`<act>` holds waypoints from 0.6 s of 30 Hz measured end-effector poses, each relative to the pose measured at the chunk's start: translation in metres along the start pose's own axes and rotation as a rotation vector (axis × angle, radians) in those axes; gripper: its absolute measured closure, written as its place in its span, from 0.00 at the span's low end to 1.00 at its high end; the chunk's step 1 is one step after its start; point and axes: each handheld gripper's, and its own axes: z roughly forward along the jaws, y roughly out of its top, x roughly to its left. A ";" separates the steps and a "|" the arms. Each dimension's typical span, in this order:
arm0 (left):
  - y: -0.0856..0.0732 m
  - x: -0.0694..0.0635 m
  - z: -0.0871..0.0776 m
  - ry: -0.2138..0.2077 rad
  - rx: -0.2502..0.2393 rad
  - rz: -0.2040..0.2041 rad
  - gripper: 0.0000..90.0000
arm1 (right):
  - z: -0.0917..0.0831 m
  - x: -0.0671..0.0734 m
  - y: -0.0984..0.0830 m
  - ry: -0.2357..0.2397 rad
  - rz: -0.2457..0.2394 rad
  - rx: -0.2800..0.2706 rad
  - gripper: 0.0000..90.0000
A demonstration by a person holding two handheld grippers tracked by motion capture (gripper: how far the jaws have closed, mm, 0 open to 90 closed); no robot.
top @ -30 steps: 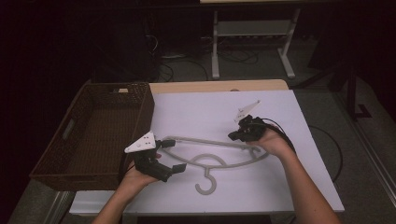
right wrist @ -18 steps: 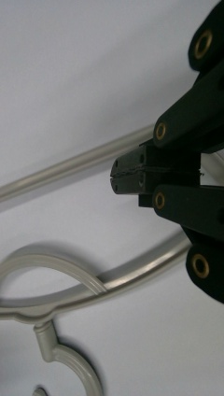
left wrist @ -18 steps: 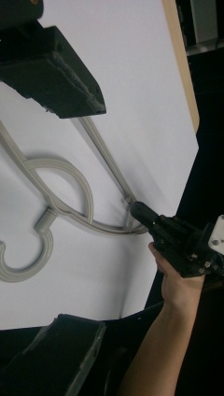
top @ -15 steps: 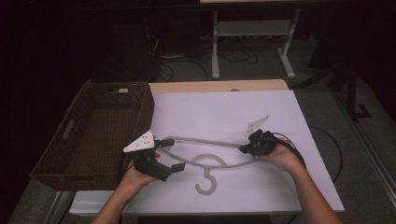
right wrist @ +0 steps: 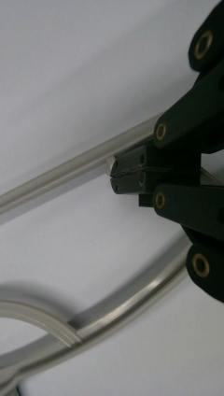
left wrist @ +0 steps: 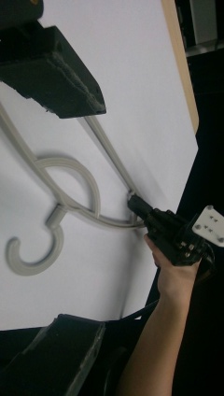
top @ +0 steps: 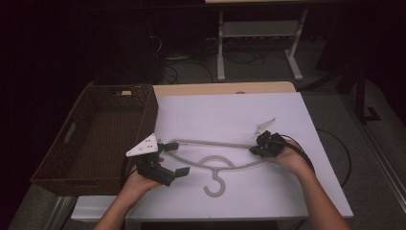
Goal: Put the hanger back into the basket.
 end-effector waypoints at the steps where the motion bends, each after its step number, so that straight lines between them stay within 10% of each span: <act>1: 0.000 0.000 0.000 -0.001 -0.001 0.000 0.00 | 0.000 -0.003 0.000 -0.008 0.000 -0.002 1.00; 18: -0.001 0.001 0.001 -0.002 0.001 0.001 0.00 | 0.010 -0.046 0.007 -0.114 0.124 -0.062 1.00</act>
